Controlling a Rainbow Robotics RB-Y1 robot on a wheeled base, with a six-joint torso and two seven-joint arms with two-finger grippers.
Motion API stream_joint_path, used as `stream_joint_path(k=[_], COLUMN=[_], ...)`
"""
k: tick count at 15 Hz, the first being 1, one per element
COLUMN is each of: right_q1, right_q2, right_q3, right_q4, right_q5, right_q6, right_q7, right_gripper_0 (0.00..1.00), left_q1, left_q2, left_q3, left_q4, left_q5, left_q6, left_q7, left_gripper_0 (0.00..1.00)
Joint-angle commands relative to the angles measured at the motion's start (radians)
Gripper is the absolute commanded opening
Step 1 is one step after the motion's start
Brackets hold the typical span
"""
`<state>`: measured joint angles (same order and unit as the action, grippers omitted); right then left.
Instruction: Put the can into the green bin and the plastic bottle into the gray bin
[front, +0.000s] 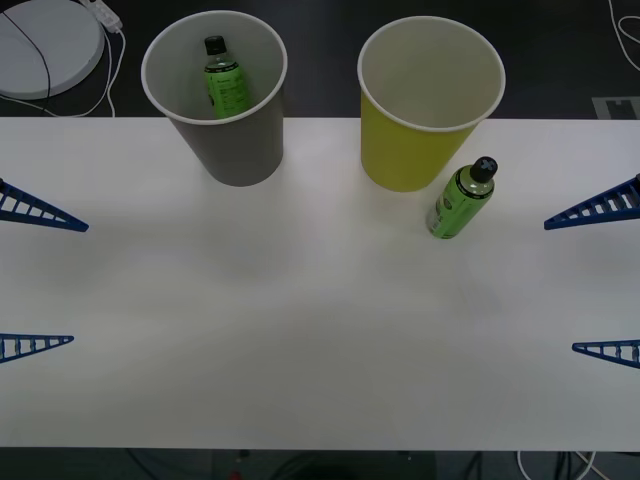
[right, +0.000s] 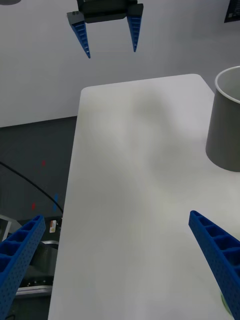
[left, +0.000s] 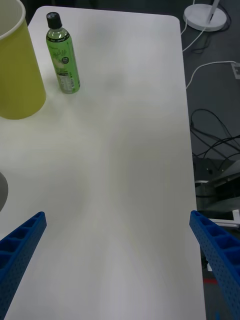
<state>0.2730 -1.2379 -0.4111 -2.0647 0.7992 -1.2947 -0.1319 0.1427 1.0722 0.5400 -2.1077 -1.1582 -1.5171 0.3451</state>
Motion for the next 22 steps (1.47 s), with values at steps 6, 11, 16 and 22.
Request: stream_joint_path(k=[6,11,16,22], right_q1=[0.044,0.118,0.252,0.353], right_q2=[0.023,0.017,0.012,0.014], right_q3=[0.017,0.006,-0.008,0.002], right_q4=[0.017,-0.014,-0.089,-0.094], right_q5=[-0.025,-0.055,-0.051,-0.044], right_q6=[0.011,0.098,0.285,0.423], right_q7=[-0.003,0.02,0.064,0.132], right_gripper_0=[1.0,1.0,1.0,1.0], left_q1=[0.0,0.0,0.0,0.0], left_q2=[0.0,0.0,0.0,0.0], left_q3=[0.0,0.0,0.0,0.0], left_q4=[0.0,0.0,0.0,0.0], left_q5=[0.0,0.0,0.0,0.0], left_q6=[0.0,0.0,0.0,0.0], left_q7=[0.0,0.0,0.0,0.0], left_gripper_0=[1.0,1.0,1.0,1.0])
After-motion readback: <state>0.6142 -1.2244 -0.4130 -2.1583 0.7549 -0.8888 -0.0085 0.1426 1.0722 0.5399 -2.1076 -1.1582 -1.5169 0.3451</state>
